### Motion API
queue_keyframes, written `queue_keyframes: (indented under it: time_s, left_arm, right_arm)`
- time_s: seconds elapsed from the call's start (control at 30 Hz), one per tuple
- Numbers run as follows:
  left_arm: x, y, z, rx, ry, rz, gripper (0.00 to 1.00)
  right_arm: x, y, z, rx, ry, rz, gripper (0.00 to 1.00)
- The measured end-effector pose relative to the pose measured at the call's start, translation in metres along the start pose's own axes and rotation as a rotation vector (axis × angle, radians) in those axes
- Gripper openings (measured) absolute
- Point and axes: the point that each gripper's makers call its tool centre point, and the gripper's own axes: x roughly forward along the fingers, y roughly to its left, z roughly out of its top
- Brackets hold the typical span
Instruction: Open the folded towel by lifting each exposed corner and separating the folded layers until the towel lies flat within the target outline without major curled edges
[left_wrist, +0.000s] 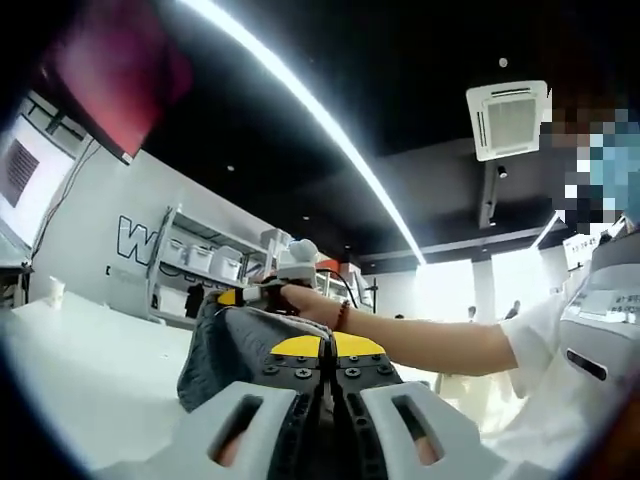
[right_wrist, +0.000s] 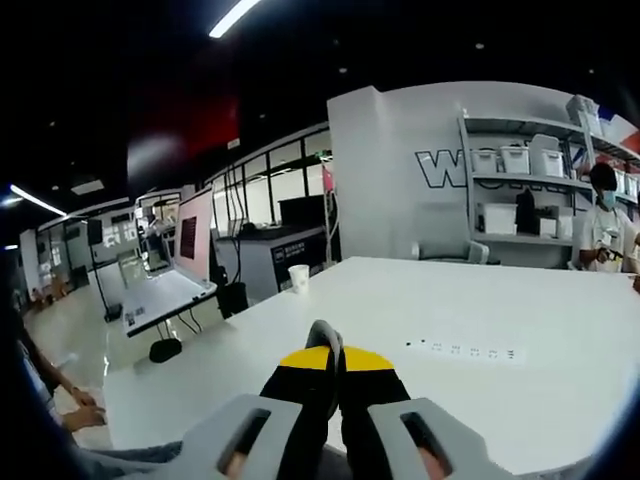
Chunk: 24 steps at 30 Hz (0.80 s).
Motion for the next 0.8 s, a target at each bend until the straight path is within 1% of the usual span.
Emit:
queue_keyframes:
  time_s: [0.17, 0.3, 0.53, 0.63, 0.73, 0.8]
  left_arm:
    - [-0.003, 0.003, 0.004, 0.002, -0.006, 0.004, 0.00]
    - [-0.009, 0.009, 0.010, 0.007, -0.017, 0.015, 0.00]
    - [-0.015, 0.017, 0.015, 0.011, -0.023, 0.029, 0.00]
    - [-0.017, 0.019, 0.017, 0.013, -0.028, 0.031, 0.00]
    - [-0.020, 0.022, 0.022, 0.014, -0.038, 0.036, 0.00]
    - [-0.021, 0.024, 0.022, 0.014, -0.039, 0.035, 0.00]
  right_arm:
    - [0.005, 0.003, 0.005, -0.006, -0.001, 0.001, 0.00]
    - [0.008, 0.015, 0.009, -0.024, 0.002, 0.008, 0.00]
    - [0.012, 0.026, 0.010, -0.037, 0.007, 0.013, 0.00]
    - [0.014, 0.029, 0.013, -0.039, 0.004, 0.017, 0.00]
    - [0.021, 0.028, 0.022, -0.045, -0.003, 0.016, 0.00]
    - [0.023, 0.032, 0.023, -0.051, -0.002, 0.018, 0.00]
